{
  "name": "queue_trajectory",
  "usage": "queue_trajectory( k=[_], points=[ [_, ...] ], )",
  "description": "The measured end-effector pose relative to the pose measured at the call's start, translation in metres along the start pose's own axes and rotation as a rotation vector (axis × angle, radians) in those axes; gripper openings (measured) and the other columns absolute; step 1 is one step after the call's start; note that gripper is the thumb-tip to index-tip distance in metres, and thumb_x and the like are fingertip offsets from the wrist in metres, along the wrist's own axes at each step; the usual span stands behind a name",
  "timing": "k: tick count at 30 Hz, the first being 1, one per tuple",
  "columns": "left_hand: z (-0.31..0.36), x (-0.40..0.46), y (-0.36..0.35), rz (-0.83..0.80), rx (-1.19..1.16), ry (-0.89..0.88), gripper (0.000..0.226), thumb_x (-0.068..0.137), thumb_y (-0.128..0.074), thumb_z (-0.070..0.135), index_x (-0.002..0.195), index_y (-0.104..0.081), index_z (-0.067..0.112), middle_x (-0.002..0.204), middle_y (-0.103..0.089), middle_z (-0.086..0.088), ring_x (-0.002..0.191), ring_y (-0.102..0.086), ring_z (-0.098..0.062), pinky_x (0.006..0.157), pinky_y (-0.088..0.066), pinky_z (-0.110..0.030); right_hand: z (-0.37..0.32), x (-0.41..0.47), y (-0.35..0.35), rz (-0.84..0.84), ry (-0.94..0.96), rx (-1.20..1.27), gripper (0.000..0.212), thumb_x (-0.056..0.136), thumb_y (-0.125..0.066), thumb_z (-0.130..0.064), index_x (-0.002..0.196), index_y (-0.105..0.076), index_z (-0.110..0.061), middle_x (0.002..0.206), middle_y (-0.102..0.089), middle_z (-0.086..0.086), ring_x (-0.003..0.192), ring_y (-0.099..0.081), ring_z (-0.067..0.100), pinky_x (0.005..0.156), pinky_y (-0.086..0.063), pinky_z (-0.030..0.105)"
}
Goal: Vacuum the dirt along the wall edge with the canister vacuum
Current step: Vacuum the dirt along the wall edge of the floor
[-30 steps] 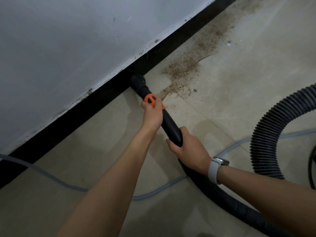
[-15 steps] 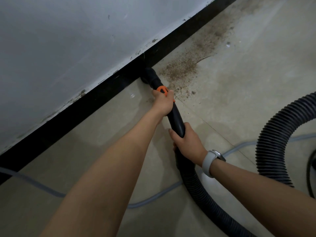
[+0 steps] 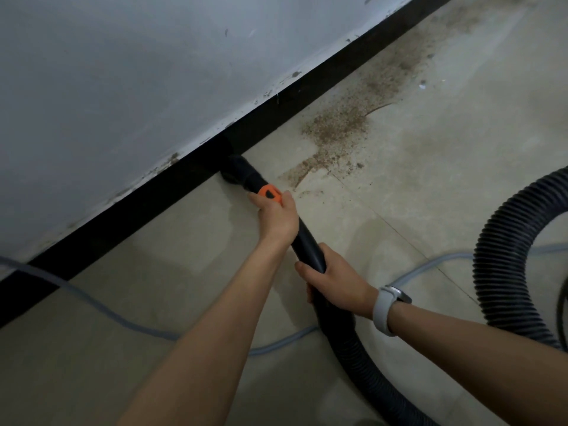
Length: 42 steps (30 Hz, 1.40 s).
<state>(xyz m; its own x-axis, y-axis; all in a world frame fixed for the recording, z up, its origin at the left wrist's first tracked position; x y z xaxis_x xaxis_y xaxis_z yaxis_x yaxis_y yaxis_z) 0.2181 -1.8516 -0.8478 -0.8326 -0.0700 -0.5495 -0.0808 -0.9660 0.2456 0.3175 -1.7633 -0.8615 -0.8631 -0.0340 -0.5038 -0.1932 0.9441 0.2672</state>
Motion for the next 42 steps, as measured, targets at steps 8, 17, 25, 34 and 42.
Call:
queue_trajectory(
  k=[8, 17, 25, 34, 42],
  points=[
    [-0.047, -0.025, 0.055, 0.106, -0.278, 0.07, 0.057, 0.1, -0.039, 0.026, 0.146, -0.01, 0.012, 0.105, -0.052, -0.009, 0.093, -0.057, -0.024, 0.091, -0.05, -0.043, -0.019, -0.025, -0.033, -0.16, 0.04, -0.319, 0.029, 0.089, -0.06, -0.033, 0.092, -0.039, -0.013, 0.08, -0.06, 0.008, 0.068, -0.063, 0.026, 0.063, -0.052, 0.036],
    [-0.054, -0.042, 0.009, -0.07, -0.277, 0.094, 0.062, 0.1, -0.04, 0.028, 0.148, -0.003, 0.017, 0.128, -0.049, -0.02, 0.109, -0.057, -0.035, 0.099, -0.046, -0.051, 0.005, -0.054, -0.006, 0.019, -0.07, -0.378, 0.028, 0.087, -0.06, -0.034, 0.094, -0.043, -0.013, 0.08, -0.061, 0.006, 0.068, -0.063, 0.026, 0.062, -0.051, 0.038],
    [-0.012, -0.024, -0.045, -0.248, -0.276, 0.11, 0.05, 0.1, -0.04, 0.028, 0.141, -0.014, 0.019, 0.096, -0.047, -0.003, 0.091, -0.054, -0.023, 0.091, -0.051, -0.047, 0.007, -0.045, 0.039, 0.232, -0.115, -0.333, 0.031, 0.086, -0.06, -0.036, 0.093, -0.04, -0.014, 0.08, -0.061, 0.008, 0.068, -0.063, 0.028, 0.064, -0.053, 0.04],
    [0.014, -0.026, -0.074, -0.314, -0.162, 0.237, 0.046, 0.098, -0.042, 0.031, 0.135, -0.031, 0.007, 0.114, -0.054, -0.017, 0.101, -0.057, -0.031, 0.091, -0.049, -0.044, 0.007, -0.045, 0.05, 0.369, -0.19, -0.249, 0.025, 0.085, -0.057, -0.035, 0.092, -0.041, -0.018, 0.078, -0.059, 0.006, 0.065, -0.062, 0.027, 0.063, -0.055, 0.042],
    [-0.02, -0.048, -0.028, -0.037, -0.14, 0.196, 0.039, 0.098, -0.041, 0.031, 0.125, -0.036, 0.003, 0.081, -0.048, -0.002, 0.069, -0.049, -0.013, 0.054, -0.039, -0.026, -0.002, -0.065, 0.026, 0.112, -0.142, -0.269, 0.023, 0.084, -0.06, -0.03, 0.094, -0.044, -0.016, 0.081, -0.062, 0.008, 0.07, -0.064, 0.028, 0.067, -0.053, 0.043]
  ],
)
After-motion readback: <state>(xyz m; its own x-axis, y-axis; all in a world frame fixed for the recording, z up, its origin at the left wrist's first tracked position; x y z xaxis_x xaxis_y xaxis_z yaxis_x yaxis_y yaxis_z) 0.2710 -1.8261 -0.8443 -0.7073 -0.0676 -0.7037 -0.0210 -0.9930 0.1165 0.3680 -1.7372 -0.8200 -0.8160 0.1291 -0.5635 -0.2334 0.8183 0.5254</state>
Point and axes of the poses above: each hand's wrist, its own x-axis towards the middle knuckle, its own y-axis out of the back of the hand, z = x × y, the point moved 4 cm from there along x, towards the middle knuckle
